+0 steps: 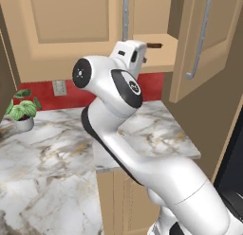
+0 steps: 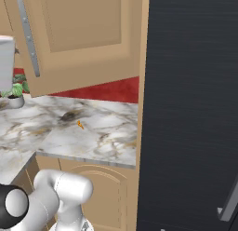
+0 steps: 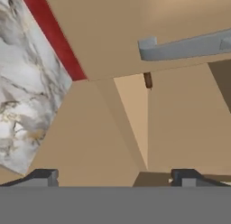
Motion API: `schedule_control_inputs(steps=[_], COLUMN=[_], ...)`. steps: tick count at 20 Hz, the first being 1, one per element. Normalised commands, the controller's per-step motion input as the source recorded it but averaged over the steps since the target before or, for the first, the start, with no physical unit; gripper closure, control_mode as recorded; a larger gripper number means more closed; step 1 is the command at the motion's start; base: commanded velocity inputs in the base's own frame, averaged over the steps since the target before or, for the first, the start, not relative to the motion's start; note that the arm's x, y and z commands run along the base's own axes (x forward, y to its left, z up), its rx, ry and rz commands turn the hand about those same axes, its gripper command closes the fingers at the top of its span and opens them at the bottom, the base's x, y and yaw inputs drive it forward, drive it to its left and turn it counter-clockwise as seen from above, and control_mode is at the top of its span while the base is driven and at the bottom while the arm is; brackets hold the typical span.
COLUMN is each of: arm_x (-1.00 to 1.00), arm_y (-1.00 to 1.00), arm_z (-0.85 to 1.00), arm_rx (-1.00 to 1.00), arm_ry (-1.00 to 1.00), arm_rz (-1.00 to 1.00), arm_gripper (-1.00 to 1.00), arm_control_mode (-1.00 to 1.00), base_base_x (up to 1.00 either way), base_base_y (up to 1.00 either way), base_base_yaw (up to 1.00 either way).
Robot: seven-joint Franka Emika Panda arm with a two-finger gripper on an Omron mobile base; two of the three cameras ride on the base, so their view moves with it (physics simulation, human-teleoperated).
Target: Retrieve the pan from the cabinet, then place the raw meat into the pan to avoid contamination.
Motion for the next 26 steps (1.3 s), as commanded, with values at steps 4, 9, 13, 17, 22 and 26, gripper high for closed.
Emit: schedule_control_inputs(steps=[4,9,13,17,22,26], arm_x=[0.31,0.20,0.13,0.03,0.09,0.00], arm_y=[-0.14,-0.18,-0.23,-0.26,-0.22,-0.14], arm_z=[0.00,0.00,0.00,0.00,0.00,0.00], arm_rx=[-0.08,-0.05,-0.05,-0.04,-0.04,-0.04], arm_ry=[0.02,0.01,0.02,0.03,0.01,0.02], arm_rz=[-0.03,-0.04,-0.04,-0.04,-0.03,-0.05], arm_gripper=[-1.00,-1.00,-1.00,-1.00,-1.00,-1.00], arm_control_mode=[-1.00,-1.00,-1.00,-1.00,-1.00,-1.00], base_base_x=[0.00,0.00,0.00,0.00,0.00,0.00], base_base_y=[0.00,0.00,0.00,0.00,0.00,0.00], base_base_yaw=[0.00,0.00,0.00,0.00,0.00,0.00])
